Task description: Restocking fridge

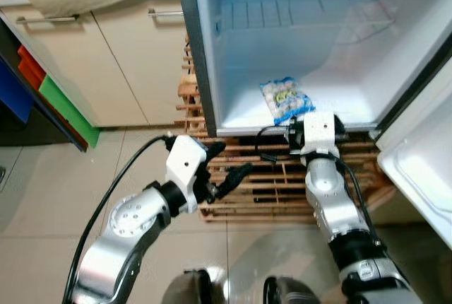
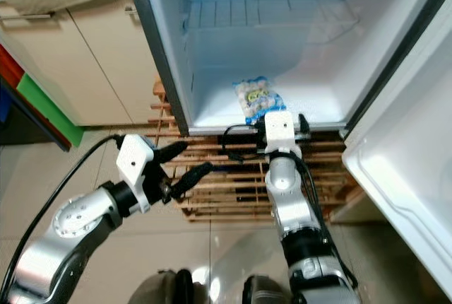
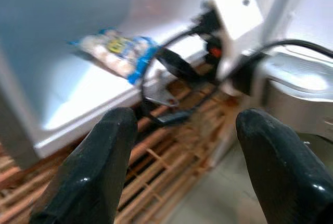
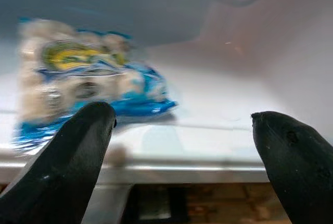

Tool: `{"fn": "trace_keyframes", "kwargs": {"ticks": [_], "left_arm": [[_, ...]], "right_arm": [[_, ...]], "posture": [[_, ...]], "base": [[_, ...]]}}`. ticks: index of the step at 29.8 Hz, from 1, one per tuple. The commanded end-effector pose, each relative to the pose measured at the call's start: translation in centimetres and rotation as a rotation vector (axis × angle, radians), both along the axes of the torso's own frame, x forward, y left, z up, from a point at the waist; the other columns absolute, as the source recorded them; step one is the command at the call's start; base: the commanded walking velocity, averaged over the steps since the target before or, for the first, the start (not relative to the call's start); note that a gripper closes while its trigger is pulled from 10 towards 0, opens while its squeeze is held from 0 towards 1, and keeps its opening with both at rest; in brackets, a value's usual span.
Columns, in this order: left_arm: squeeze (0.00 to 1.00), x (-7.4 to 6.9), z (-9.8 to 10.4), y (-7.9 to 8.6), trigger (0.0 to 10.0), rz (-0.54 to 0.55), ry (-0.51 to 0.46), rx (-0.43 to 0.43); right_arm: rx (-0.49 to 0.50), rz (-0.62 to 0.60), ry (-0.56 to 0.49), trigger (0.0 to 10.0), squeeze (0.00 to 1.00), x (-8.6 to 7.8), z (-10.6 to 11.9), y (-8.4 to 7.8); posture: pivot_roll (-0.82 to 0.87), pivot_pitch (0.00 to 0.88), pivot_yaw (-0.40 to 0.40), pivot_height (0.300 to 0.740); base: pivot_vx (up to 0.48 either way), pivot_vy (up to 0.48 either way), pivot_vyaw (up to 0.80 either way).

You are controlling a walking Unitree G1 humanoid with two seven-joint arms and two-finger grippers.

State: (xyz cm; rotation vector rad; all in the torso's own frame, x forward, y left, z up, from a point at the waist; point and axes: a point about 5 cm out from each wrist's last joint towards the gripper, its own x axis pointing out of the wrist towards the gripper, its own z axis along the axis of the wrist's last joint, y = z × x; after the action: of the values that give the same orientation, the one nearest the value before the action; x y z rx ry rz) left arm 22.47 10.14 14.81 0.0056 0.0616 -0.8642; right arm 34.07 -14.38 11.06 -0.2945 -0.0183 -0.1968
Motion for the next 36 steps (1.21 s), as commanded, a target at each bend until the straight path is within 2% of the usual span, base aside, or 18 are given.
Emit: {"fn": "trace_keyframes", "kwargs": {"ticks": [1,7,16,28,31,33,34,36], "left_arm": [[0.0,-1.0,-0.5,-0.2,10.0,-0.022,0.049,-0.002],[0.0,-2.1,-0.4,-0.3,10.0,-0.021,0.079,-0.012],[0.0,-2.9,0.1,-0.2,10.0,0.008,0.108,-0.03],[0.0,-3.5,0.2,-0.3,10.0,0.03,0.141,-0.045],[0.0,-3.6,0.2,-0.6,10.0,0.03,0.153,-0.055],[0.0,-3.7,0.2,-0.7,10.0,0.024,0.158,-0.056],[0.0,-3.7,0.1,-0.8,10.0,0.02,0.165,-0.057],[0.0,-3.7,0.0,-0.8,10.0,0.02,0.17,-0.061]], "right_arm": [[-0.011,-0.001,-0.001,10.0,0.0,0.2,0.0,0.3],[-0.005,0.008,-0.002,10.0,0.0,0.7,0.0,1.1],[0.039,0.05,-0.056,10.0,0.0,2.6,2.4,3.5],[0.063,0.089,-0.127,10.0,0.0,4.1,5.1,5.0],[0.159,0.132,-0.114,10.0,0.0,4.5,6.3,6.1],[0.219,0.132,-0.104,10.0,0.0,4.8,7.1,5.9],[0.292,0.104,-0.072,10.0,0.0,4.9,7.3,5.3],[0.357,0.086,-0.042,10.0,0.0,4.6,7.2,4.9]], "posture": [[0.08,0.32,0.087,0.74],[0.09,0.343,0.082,0.74],[0.11,0.368,0.069,0.74],[0.12,0.369,0.047,0.74],[0.12,0.366,0.039,0.74],[0.12,0.365,0.036,0.74],[0.11,0.361,0.028,0.74],[0.11,0.361,0.025,0.74]], "base": [[0.0,0.0,0.0],[0.0,0.0,0.0],[0.0,0.0,0.0],[0.0,0.0,0.0],[0.0,0.0,0.0],[0.0,0.0,0.0],[0.0,0.0,0.0],[0.0,0.0,0.0]]}}
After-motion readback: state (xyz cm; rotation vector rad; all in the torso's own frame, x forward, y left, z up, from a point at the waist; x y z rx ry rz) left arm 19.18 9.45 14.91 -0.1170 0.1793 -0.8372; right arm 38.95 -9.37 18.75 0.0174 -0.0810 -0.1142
